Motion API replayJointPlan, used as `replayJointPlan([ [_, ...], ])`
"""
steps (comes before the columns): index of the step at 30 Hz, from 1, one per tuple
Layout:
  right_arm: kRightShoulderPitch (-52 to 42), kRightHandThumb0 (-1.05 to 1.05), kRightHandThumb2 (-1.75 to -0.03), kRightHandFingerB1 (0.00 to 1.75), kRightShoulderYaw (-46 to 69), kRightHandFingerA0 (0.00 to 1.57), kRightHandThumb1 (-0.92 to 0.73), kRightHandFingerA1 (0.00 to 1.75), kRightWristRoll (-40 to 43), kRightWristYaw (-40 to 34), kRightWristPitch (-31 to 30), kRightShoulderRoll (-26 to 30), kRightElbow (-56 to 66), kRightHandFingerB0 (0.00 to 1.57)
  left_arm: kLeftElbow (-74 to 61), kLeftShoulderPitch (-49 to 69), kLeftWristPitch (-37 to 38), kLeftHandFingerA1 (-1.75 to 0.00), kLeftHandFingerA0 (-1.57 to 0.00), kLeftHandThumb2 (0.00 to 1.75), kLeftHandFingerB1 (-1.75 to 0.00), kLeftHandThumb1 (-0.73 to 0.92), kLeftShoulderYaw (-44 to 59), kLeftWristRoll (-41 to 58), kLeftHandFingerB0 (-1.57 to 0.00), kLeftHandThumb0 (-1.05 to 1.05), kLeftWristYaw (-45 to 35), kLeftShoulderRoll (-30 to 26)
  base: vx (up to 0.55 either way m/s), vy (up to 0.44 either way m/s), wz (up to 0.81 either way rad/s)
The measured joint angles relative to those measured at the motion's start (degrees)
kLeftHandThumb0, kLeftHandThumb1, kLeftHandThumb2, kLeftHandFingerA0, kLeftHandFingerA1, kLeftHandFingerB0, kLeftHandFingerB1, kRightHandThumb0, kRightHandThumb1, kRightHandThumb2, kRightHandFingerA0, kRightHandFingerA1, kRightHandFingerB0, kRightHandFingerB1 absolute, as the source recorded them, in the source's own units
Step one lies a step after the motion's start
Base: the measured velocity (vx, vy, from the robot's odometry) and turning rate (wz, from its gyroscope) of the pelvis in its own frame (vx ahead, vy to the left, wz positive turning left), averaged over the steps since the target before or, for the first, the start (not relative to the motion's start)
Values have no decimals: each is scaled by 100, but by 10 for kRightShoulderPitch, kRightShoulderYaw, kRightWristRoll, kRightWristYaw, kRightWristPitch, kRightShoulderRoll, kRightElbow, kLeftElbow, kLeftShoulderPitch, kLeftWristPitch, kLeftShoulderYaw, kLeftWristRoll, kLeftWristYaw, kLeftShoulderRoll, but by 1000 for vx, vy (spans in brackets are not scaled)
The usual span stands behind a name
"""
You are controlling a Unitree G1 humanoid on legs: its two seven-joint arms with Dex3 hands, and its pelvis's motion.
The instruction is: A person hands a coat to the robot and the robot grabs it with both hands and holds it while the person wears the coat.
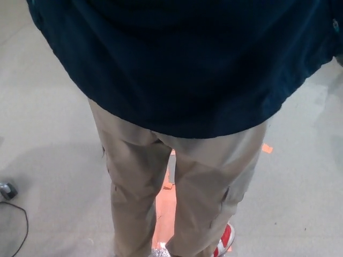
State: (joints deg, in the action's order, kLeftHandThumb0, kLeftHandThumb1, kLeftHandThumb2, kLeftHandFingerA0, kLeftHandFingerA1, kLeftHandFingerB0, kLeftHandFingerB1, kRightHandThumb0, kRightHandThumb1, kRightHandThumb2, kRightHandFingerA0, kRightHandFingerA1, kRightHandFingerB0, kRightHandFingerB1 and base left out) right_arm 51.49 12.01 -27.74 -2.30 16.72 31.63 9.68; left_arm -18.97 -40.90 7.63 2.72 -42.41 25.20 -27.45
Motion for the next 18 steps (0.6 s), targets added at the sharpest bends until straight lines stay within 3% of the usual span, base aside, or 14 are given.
replayJointPlan([
  [6, -180, -85, -106, 8, 5, 0, -77, 12, 5, -3, 15, -63, 103, 0, -81, 190, 0, -16, 0, 109, -17, 81, -14, -4, -4, -78, 6, 57, 0, 0, 0],
  [7, -214, -75, -102, 22, 5, 2, -67, 33, 5, -3, 19, -75, 118, 3, -92, 223, 1, -24, -1, 107, -21, 75, -17, -5, -8, -80, 8, 65, 0, 0, 0],
  [8, -232, -90, -108, 0, 5, 0, -85, 3, 5, -3, 21, -82, 126, 0, -99, 240, 1, -20, 0, 108, -19, 80, -19, -6, -3, -75, 9, 70, 0, 0, 0],
  [10, -310, -92, -103, 0, 4, 0, -80, 11, 5, -4, 30, -109, 152, 0, -117, 312, 6, -16, 0, 114, -16, 87, -25, -8, -2, -78, 17, 85, 0, 0, 0],
  [15, -456, -90, -104, 0, -6, 0, -82, 17, 5, -8, 50, -151, 180, 0, -130, 442, 16, -14, 0, 113, -18, 86, -41, -21, -5, -79, 38, 104, 0, 0, 0],
  [18, -548, -77, -107, 14, -14, 1, -77, 27, 1, -14, 65, -177, 184, 0, -127, 521, 25, -12, 0, 112, -17, 87, -48, -30, -8, -83, 58, 112, 0, 0, 0],
])
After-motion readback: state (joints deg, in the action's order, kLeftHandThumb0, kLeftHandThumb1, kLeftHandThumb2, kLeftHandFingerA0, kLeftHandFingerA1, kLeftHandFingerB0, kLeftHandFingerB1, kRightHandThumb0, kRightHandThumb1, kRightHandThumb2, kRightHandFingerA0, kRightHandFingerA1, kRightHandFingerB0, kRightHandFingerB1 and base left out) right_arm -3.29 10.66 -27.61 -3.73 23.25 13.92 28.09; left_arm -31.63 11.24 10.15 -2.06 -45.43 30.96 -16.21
